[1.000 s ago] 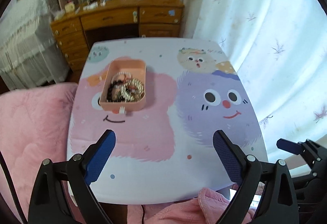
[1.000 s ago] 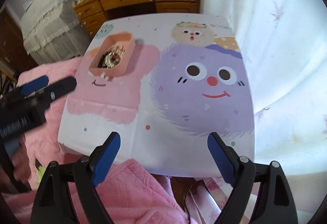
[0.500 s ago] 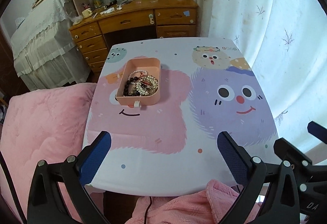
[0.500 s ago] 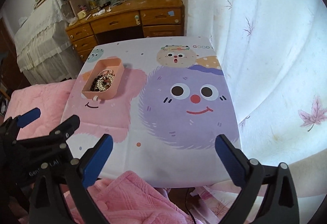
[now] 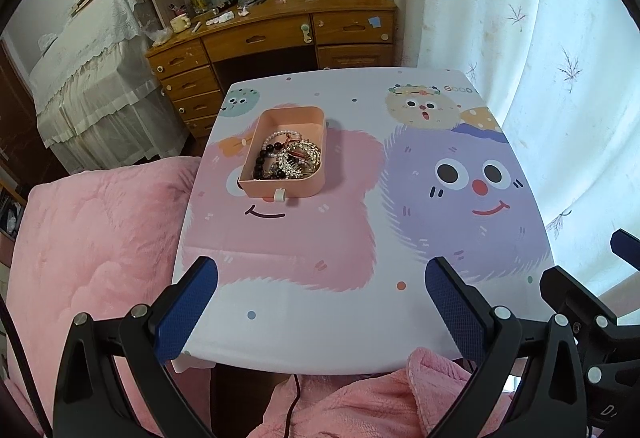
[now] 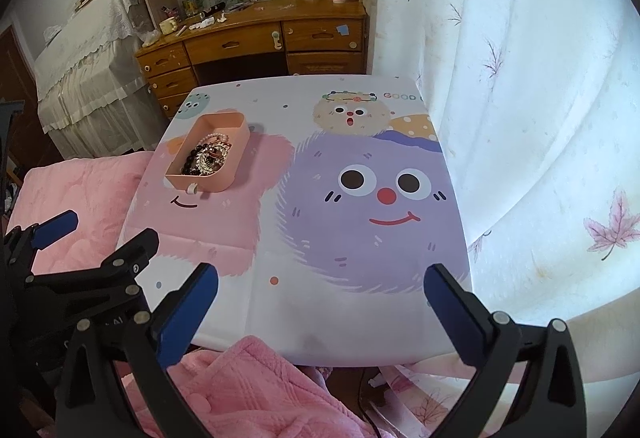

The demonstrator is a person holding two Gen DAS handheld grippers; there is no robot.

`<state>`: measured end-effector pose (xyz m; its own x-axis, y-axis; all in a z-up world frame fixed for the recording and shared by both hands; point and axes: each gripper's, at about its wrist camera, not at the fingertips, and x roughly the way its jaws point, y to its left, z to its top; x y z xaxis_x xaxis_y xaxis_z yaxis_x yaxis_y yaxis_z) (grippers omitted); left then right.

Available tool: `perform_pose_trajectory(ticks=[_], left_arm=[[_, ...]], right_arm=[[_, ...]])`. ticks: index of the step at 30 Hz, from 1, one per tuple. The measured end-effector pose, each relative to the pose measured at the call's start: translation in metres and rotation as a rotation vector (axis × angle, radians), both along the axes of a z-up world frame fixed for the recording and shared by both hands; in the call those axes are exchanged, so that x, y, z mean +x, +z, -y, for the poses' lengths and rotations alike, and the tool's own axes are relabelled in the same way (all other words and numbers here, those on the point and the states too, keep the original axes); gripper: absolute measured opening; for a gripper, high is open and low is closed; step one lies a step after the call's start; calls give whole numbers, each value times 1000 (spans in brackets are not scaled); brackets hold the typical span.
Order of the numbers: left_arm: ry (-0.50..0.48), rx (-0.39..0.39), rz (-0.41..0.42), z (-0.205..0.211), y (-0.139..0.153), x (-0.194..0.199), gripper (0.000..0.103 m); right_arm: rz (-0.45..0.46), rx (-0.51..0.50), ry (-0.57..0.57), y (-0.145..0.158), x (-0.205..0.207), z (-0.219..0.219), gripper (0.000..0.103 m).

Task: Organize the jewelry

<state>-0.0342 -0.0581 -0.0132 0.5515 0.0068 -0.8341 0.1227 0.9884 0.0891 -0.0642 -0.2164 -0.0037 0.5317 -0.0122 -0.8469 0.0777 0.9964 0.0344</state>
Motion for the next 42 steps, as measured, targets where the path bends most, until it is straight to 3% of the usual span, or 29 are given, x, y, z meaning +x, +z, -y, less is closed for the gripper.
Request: perform_pose_trajectory(ticks=[42], left_arm=[[5, 27, 19, 10, 4, -6, 102]], right_arm=[[-40, -13, -12, -8, -1, 10, 103]])
